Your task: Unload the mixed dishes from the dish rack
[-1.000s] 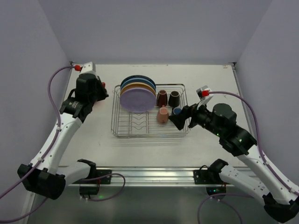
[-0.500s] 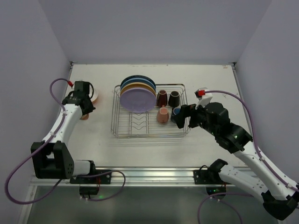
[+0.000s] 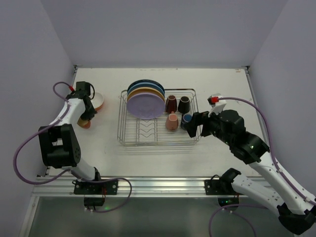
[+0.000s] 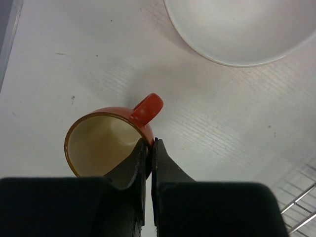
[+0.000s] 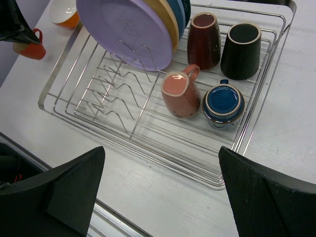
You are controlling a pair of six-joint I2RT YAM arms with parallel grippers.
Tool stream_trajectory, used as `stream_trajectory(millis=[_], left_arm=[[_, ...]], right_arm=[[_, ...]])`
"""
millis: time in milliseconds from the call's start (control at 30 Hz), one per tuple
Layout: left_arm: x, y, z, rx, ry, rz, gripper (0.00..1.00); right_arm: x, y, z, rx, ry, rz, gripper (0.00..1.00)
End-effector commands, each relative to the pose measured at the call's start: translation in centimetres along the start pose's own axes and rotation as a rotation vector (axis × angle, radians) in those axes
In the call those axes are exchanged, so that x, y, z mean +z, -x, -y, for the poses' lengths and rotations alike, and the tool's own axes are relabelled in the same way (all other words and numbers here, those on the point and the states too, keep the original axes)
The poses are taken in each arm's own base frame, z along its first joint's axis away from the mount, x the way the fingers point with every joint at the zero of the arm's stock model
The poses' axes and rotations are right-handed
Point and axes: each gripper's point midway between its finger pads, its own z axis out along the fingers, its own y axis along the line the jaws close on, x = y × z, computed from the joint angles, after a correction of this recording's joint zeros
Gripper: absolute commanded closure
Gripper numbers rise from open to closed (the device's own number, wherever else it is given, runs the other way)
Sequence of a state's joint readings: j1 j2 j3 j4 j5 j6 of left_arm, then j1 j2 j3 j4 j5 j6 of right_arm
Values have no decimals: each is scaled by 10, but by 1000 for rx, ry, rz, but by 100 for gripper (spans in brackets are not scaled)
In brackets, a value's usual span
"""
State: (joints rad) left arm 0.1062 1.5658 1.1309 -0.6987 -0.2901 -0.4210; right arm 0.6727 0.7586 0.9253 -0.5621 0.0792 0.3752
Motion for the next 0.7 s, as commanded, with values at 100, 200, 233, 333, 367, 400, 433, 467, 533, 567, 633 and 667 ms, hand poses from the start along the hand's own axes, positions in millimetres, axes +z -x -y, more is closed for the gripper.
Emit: stream_trajectory(millis=[100,200,233,333,367,400,433,467,533,567,633,667], left_arm=[[15,5,0,10,-3,5,95],[23,2,1,3,-15,-13,91],[24,1,1,2,-16,-19,91],[24,3,1,-15,-26,1,89],[24,3,1,-17,-26,2,88],[24,2,1,-14,-24,0,88],[25,1,0,-10,-24,-5,87],[26,-1,0,-8,-23,-12,87],[32,-7,2,1,-28,-40,90],[32,-9,4,1,-40,-49,91],[34,-10,5,1,-43,-53,90],[33,-9,5,1,-42,-51,88]], right_arm=[[-2,1,-2,-13,18,7,1],[-4,0,-3,-15,27,10,1],[-4,0,-4,-14,33,12,1],[-5,-1,-9,-22,65,14,1],[-5,-2,-9,-22,67,8,1],[-4,-3,-9,-22,65,3,1],[-5,-3,-9,-22,65,1,1],[-5,-2,-9,-24,63,2,1],[-5,-3,-9,-25,65,1,1],[-5,-3,-8,-25,64,3,1],[-5,-3,-8,-25,62,2,1],[-5,-3,-8,-25,62,2,1]])
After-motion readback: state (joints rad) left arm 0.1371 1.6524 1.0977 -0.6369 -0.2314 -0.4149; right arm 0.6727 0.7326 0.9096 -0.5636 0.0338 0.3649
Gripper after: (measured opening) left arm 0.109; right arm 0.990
